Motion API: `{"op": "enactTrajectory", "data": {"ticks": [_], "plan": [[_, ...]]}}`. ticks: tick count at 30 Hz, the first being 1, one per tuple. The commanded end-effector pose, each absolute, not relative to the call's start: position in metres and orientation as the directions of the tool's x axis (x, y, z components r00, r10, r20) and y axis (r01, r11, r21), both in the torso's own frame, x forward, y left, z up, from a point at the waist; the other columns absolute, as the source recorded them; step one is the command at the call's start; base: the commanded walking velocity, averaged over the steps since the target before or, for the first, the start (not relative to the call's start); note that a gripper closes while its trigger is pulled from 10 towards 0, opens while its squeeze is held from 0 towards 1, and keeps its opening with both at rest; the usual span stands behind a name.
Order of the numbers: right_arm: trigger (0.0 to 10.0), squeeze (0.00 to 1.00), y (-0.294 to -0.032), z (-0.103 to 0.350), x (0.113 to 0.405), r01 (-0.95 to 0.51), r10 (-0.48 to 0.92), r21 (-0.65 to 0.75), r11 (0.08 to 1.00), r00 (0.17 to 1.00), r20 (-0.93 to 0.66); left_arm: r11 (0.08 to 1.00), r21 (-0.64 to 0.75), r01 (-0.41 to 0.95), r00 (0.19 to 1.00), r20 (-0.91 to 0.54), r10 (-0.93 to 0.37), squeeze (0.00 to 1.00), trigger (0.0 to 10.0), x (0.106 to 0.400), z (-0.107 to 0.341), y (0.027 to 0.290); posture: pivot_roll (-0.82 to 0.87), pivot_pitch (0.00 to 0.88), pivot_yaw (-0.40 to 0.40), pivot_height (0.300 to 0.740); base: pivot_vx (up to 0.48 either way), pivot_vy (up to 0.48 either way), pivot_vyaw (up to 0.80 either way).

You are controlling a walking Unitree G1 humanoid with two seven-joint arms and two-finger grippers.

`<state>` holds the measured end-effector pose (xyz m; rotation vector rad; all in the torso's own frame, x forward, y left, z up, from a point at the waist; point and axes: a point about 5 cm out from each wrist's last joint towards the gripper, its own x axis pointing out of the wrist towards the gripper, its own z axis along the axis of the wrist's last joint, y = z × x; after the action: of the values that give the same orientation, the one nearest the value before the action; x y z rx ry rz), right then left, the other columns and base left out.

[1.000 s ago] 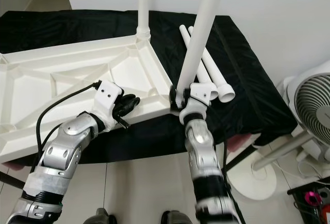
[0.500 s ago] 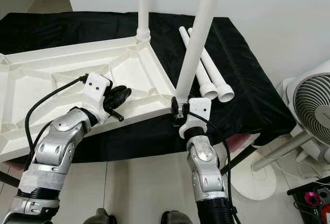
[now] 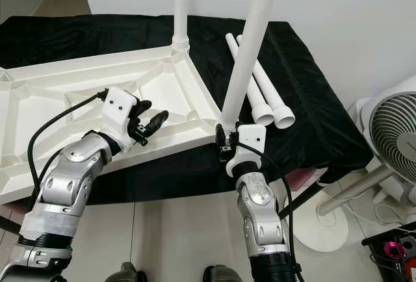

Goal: Building children table

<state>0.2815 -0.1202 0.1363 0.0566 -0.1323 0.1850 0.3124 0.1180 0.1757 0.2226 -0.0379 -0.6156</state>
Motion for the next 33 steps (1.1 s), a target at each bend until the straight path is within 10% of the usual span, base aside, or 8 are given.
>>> {"op": "enactTrajectory", "data": {"ticks": [1, 33], "plan": [[10.0, 0.00, -0.114, 0.139, 0.281, -0.228, 0.218, 0.057, 0.972, 0.966, 0.141, 0.813, 0.245, 0.528, 0.846, -0.072, -0.528, 0.00, 10.0, 0.313, 0.165, 0.121, -0.01, 0.052, -0.032, 0.740, 0.000, 0.000, 0.00], [10.0, 0.00, -0.106, 0.153, 0.286, -0.286, 0.255, 0.103, 0.953, 0.936, 0.242, 0.891, 0.320, 0.323, 0.939, -0.225, -0.259, 0.00, 10.0, 0.341, 0.155, 0.147, -0.03, 0.077, -0.021, 0.740, 0.000, 0.000, 0.00]]}}
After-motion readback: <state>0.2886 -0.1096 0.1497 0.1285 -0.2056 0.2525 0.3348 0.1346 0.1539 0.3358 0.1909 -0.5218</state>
